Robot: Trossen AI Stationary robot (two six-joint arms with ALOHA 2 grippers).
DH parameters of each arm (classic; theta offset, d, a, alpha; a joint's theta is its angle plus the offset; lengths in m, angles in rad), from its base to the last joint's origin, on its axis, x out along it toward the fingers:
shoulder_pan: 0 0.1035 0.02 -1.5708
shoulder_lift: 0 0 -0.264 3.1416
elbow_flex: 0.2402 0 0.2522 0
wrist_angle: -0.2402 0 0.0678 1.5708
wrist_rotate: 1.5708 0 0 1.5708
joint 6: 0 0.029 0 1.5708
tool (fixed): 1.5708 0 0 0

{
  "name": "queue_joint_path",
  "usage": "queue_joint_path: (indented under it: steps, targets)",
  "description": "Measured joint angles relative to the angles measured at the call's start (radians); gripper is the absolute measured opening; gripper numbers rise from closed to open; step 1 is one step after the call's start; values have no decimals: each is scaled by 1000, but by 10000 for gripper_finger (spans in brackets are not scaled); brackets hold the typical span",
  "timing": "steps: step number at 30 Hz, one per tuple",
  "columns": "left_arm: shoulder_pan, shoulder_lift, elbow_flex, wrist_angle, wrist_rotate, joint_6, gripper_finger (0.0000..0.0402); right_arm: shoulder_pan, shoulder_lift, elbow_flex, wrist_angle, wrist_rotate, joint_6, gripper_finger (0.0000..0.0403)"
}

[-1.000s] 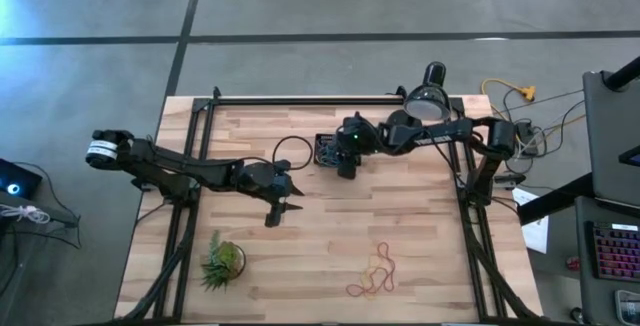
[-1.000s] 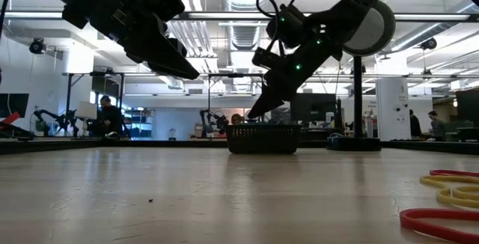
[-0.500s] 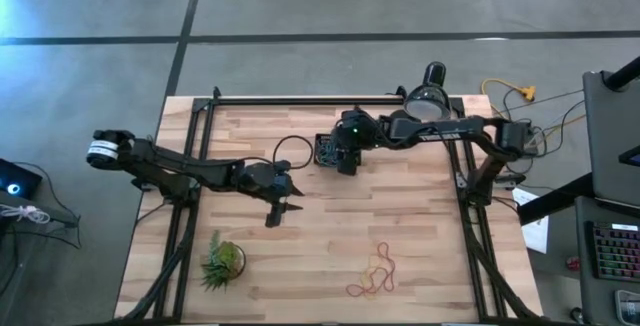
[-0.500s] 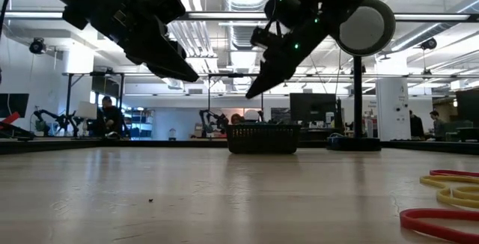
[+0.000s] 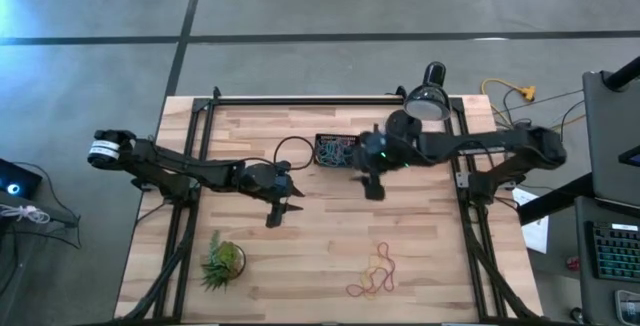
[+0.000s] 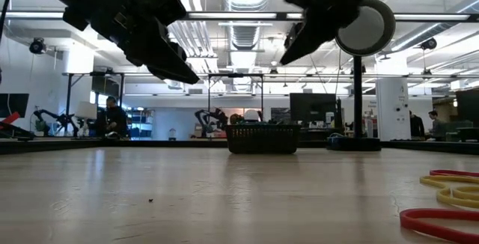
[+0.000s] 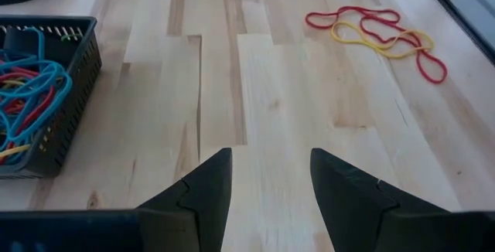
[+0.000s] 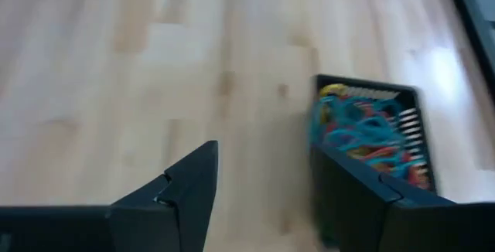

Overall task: Pick and place rubber bands into bin
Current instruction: Put the yellow rubber band into the basket

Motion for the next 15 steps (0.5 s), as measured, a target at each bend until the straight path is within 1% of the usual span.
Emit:
queue_joint_path:
  steps: [4, 8, 13, 15]
  targets:
    - [-1, 0, 0, 2, 0, -1, 160, 98, -85, -73, -4, 0, 78, 201]
    - [-1, 0, 0, 5, 0, -1, 160, 211, -156, -150, 7, 6, 192, 201]
    - [-1, 7, 0, 18, 2, -31, 160, 349, -182, -265, 101, 41, 337, 201]
    - [-1, 24, 0, 45, 31, -50, 160, 398, -179, -307, 138, 62, 401, 201]
